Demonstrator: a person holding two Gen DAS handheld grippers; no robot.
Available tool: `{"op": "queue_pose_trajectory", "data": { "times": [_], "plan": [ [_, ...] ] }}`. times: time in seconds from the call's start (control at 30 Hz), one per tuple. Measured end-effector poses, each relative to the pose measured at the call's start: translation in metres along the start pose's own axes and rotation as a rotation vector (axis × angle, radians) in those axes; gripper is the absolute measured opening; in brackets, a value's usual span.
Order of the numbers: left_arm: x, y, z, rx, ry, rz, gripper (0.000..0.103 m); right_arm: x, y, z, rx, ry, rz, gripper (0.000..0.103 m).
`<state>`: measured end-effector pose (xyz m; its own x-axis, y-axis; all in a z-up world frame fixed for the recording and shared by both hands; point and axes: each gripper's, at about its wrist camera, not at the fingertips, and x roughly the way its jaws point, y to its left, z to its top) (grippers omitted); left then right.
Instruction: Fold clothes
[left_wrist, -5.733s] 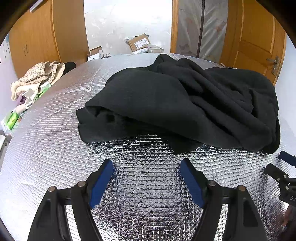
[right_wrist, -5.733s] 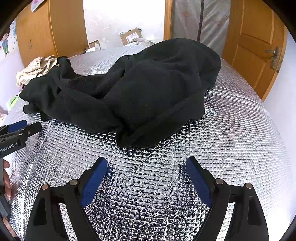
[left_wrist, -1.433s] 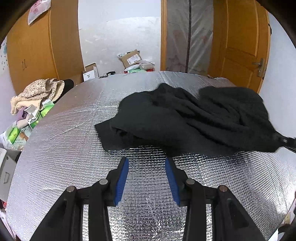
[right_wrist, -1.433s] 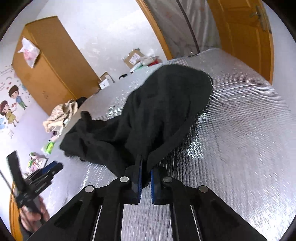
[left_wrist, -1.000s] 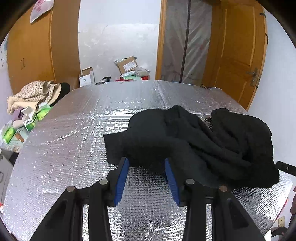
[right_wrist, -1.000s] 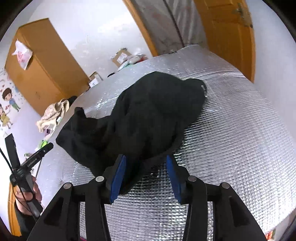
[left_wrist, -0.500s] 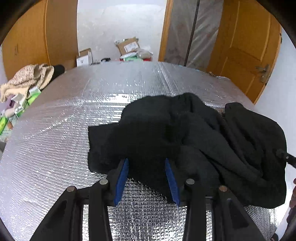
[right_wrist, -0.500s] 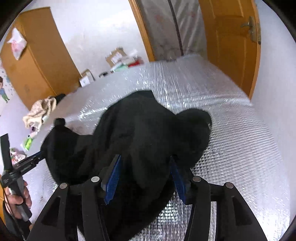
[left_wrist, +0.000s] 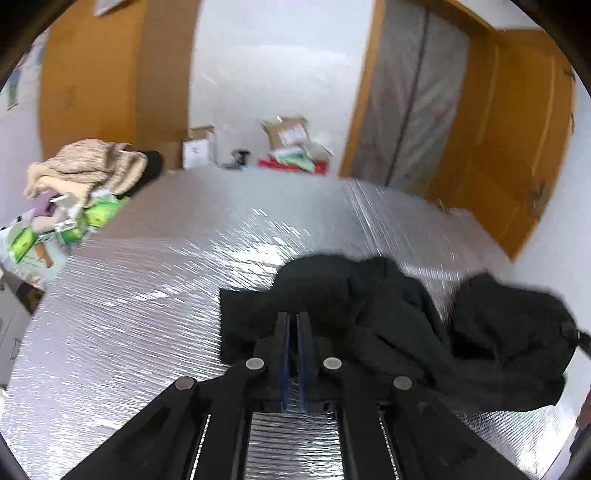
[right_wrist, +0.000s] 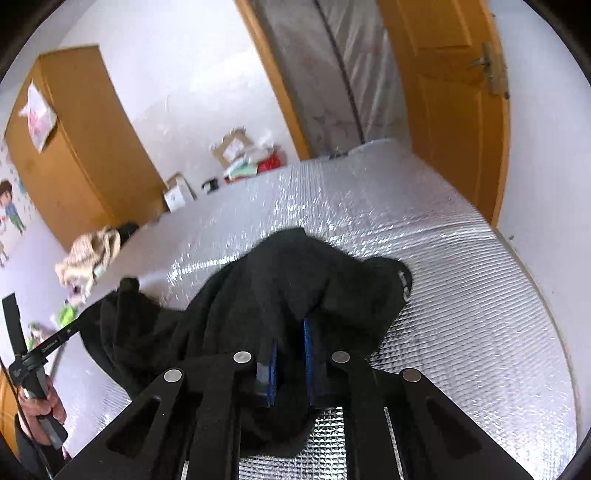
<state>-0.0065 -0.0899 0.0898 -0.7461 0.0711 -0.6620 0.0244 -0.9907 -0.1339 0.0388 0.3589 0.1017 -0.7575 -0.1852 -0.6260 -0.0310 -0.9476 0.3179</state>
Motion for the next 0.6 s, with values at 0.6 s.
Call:
{"op": "queue_pose_trajectory", "data": {
  "times": [0.6],
  "plan": [
    [-0.099, 0.050, -0.050, -0.148, -0.072, 0.067, 0.002, -0.011, 0.014, -0.037, -0.097, 0.044, 0.029, 0.047]
  ]
}}
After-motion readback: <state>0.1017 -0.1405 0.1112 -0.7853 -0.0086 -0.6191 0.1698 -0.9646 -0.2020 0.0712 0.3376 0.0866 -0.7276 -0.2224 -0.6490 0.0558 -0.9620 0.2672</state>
